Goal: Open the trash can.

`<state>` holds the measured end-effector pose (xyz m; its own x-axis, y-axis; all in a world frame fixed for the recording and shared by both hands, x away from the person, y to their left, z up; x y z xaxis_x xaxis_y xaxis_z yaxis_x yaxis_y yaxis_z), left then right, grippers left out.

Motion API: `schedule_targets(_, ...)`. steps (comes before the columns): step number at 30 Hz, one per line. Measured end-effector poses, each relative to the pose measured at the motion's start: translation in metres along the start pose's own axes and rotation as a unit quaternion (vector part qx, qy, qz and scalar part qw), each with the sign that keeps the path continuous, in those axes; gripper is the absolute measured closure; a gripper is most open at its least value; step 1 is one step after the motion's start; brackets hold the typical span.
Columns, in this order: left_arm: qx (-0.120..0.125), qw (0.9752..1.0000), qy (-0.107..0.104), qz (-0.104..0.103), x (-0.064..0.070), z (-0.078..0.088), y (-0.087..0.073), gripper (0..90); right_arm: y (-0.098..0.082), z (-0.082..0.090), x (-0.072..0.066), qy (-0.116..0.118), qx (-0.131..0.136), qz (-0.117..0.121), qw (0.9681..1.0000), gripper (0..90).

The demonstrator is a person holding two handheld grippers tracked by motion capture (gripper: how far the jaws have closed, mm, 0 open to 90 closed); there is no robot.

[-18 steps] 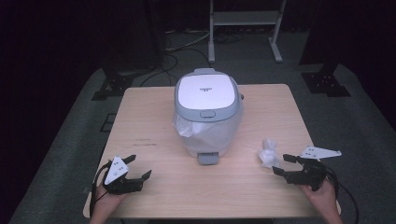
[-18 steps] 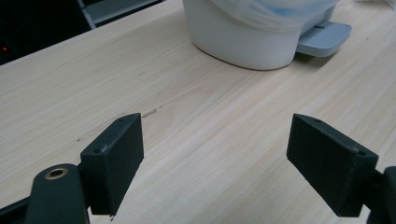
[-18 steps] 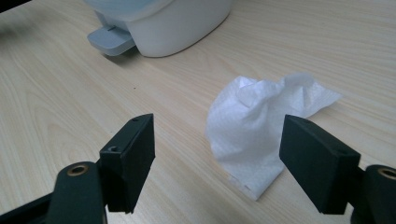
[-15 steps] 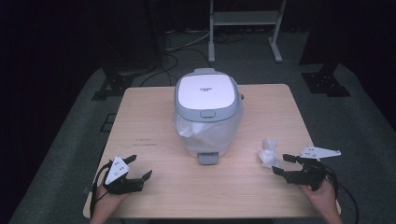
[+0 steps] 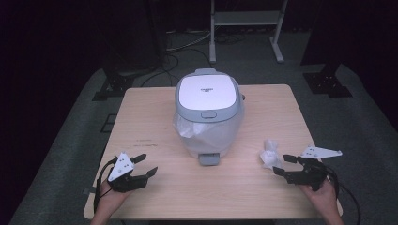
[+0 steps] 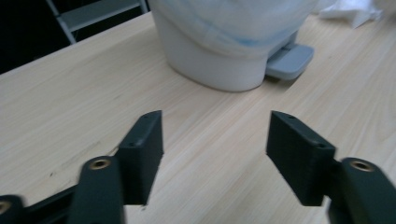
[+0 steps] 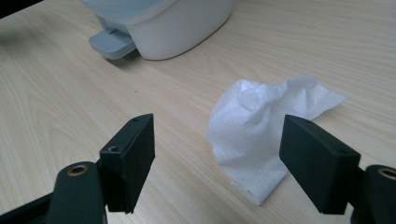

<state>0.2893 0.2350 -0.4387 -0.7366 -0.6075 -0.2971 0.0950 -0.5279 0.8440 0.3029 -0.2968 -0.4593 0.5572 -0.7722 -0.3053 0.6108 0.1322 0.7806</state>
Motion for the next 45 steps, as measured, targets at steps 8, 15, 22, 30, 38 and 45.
schedule_targets(8, 0.008, 0.9998, -0.02, -0.003, -0.006, 0.006, 0.025, 49.3, 0.0, 0.001, 0.0, -0.001, 0.0, 0.0, 1.0, 25.6)
schedule_targets(15, 0.004, 0.9993, -0.038, -0.003, -0.014, 0.009, 0.046, 59.3, 0.0, 0.003, 0.0, -0.002, 0.004, 0.0, 1.0, 25.6)
schedule_targets(22, 0.005, 0.9987, -0.049, -0.012, -0.018, 0.011, 0.066, 67.3, 0.0, 0.004, 0.001, -0.004, 0.005, -0.002, 1.0, 25.6)
schedule_targets(30, 0.011, 0.9976, -0.065, -0.021, -0.018, 0.016, 0.086, 78.9, 0.0, 0.005, 0.002, -0.006, 0.006, -0.004, 1.0, 25.6)
schedule_targets(38, 0.023, 0.9958, -0.083, -0.031, -0.019, 0.022, 0.106, 83.6, 0.0, 0.005, 0.002, -0.005, 0.006, -0.005, 1.0, 25.6)
schedule_targets(45, 0.036, 0.9944, -0.093, -0.037, -0.023, 0.026, 0.121, 83.6, 0.0, 0.005, 0.002, -0.006, 0.006, -0.005, 1.0, 25.6)
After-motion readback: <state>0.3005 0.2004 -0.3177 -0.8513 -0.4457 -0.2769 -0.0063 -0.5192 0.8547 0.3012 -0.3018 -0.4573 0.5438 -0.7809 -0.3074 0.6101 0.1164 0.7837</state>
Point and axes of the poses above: each handheld gripper's, and its own axes: z roughly backward along the jaws, y roughly out of its top, x roughly to its right, the point moved 3 cm from there along -z, roughly forward along the jaws, and after that the axes turned 10 degrees about -z, right-handed, at the moved point
